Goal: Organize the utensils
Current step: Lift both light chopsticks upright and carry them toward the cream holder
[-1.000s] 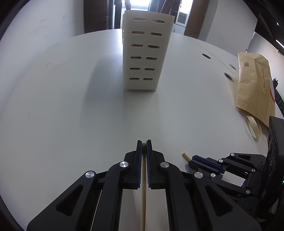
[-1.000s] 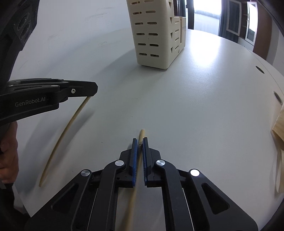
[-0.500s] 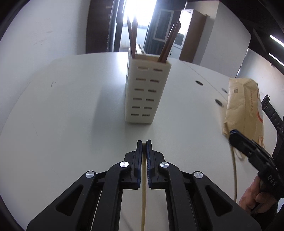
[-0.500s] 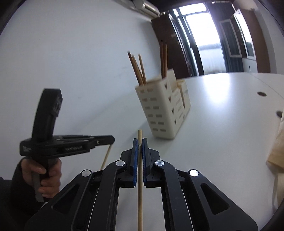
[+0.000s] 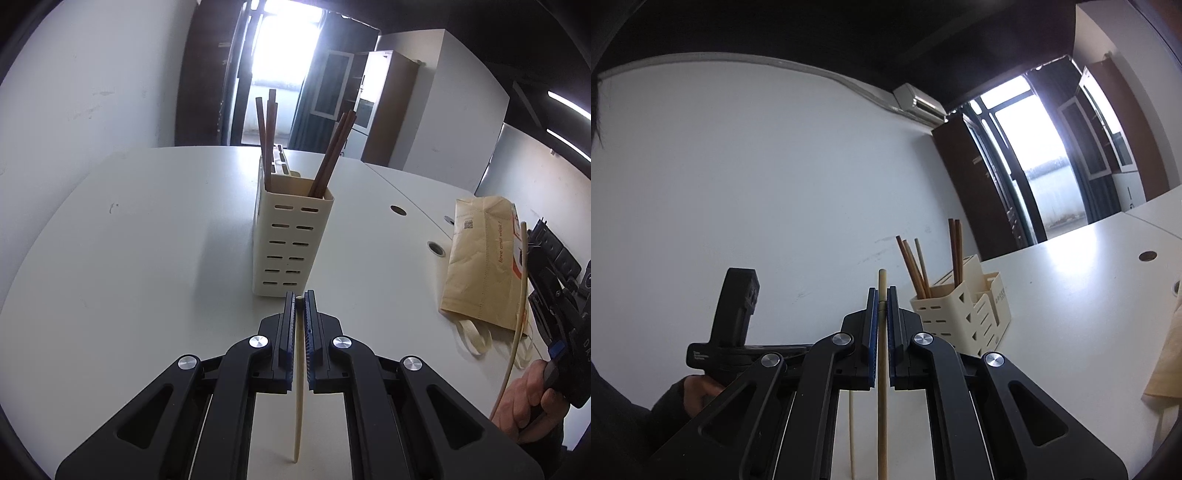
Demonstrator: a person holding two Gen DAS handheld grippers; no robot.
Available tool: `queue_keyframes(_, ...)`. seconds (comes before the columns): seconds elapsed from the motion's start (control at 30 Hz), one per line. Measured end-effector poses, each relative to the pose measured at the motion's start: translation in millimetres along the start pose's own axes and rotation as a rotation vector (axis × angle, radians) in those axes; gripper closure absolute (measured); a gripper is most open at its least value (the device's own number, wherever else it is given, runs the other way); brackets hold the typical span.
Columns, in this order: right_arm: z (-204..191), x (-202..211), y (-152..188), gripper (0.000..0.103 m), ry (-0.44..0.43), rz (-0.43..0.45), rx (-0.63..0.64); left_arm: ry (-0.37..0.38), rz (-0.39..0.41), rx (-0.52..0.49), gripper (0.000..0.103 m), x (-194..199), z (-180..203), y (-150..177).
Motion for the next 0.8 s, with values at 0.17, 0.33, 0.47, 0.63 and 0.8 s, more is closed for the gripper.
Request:
queue_keyframes(0.17, -10, 4, 3, 0.098, 0.016, 0.035, 0.039, 0.004, 0.007, -0.006, 0.099, 4, 3, -2)
queue_keyframes(0.33, -14, -5, 3, 0.098, 0.055, -0.013, 0.084, 0.010, 0.020, -0.010, 0.099, 7, 6, -6)
queue_keyframes(0.47, -6, -7, 0, 0.097, 0.060, 0.008, 0.049, 0.011, 0.027, -0.013, 0.099, 9, 6, -10)
queue_keyframes(0.63, 8, -7, 4, 0.098, 0.038, 0.017, -0.023, 0.012, 0.033, -0.016, 0.099, 11, 5, -12)
queue_keyframes(0.8, 10, -10, 6, 0.098, 0.042, 0.008, -0.026, 0.013, 0.032, -0.015, 0.099, 11, 4, -12)
Point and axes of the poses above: each gripper's, at about its wrist camera, not at the fingertips, and x roughly against the way its jaws point, z to its right, y to its underside, the point moved 1 cm from there along -x, roughly the way its jaws point, and after that the axes turned 7 degrees about y, right-handed, at the moved point
